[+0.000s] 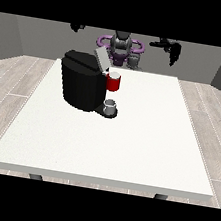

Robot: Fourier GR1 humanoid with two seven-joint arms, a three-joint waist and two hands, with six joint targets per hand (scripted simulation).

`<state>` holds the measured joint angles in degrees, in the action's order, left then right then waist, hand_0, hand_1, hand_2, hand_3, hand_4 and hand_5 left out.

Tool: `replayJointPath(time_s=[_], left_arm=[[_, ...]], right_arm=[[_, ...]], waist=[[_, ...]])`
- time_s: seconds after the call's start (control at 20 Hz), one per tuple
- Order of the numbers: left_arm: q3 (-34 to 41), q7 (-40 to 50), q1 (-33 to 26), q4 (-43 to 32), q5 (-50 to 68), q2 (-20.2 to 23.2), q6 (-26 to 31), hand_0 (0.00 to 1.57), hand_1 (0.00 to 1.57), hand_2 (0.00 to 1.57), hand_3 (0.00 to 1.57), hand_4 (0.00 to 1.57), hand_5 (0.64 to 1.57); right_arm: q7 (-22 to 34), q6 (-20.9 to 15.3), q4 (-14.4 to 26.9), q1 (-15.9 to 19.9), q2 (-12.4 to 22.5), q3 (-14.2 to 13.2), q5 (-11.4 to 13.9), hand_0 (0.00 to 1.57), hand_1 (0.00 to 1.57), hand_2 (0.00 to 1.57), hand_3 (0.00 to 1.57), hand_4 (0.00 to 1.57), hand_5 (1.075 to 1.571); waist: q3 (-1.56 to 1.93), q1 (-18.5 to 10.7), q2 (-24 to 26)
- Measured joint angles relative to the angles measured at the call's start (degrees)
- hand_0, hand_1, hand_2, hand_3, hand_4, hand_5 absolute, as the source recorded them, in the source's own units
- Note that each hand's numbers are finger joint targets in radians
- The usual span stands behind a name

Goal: Insert the coffee pod into the coffee machine and close the lid

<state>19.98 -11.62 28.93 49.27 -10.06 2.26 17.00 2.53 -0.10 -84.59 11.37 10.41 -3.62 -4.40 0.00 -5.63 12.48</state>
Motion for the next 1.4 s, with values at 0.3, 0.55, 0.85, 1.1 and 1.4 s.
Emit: replayJointPath(time_s=[0.3, 0.55, 0.85, 1.1, 1.4], left_arm=[[-2.7, 1.9, -5.1, 7.6, 2.4, -1.4, 0.5, 0.0, 0.0, 0.0, 0.0, 0.0, 1.571], [-3.9, 4.6, -7.7, 14.0, 5.2, -1.5, 0.3, 0.0, 0.0, 0.0, 0.0, 0.0, 1.571], [-5.9, 5.7, -9.6, 19.8, 6.4, -1.3, -1.3, 0.0, 0.0, 0.0, 0.0, 0.0, 1.571], [-7.3, 7.8, -12.5, 24.5, 8.0, -0.7, -1.8, 0.0, 0.0, 0.0, 0.0, 0.0, 1.571], [-8.9, 7.9, -15.6, 29.1, 8.9, -0.2, -2.9, 0.0, 0.0, 0.0, 0.0, 0.0, 1.571]], right_arm=[[-0.1, 0.6, 0.7, 2.2, -0.5, 1.7, 1.9, 0.0, 0.0, 0.0, 0.0, 0.0, 1.571], [-1.5, 1.3, 3.0, 4.9, -1.3, 1.7, 2.4, 0.0, 0.0, 0.0, 0.0, 0.0, 1.571], [-1.9, 3.3, 7.4, 9.9, -0.1, -1.1, 0.6, 0.0, 0.0, 0.0, 0.0, 0.0, 1.571], [-2.0, 3.4, 11.1, 13.0, -1.0, -1.3, 0.8, 0.0, 0.0, 0.0, 0.0, 0.0, 1.571], [-3.6, 4.2, 15.8, 16.2, -0.7, -1.7, 1.7, 0.0, 0.0, 0.0, 0.0, 0.0, 1.571]], waist=[[0.0, -1.9, -1.5], [0.01, -2.5, -4.7], [0.01, -2.4, -9.5], [0.01, -2.0, -10.8], [0.0, -1.6, -12.5]])
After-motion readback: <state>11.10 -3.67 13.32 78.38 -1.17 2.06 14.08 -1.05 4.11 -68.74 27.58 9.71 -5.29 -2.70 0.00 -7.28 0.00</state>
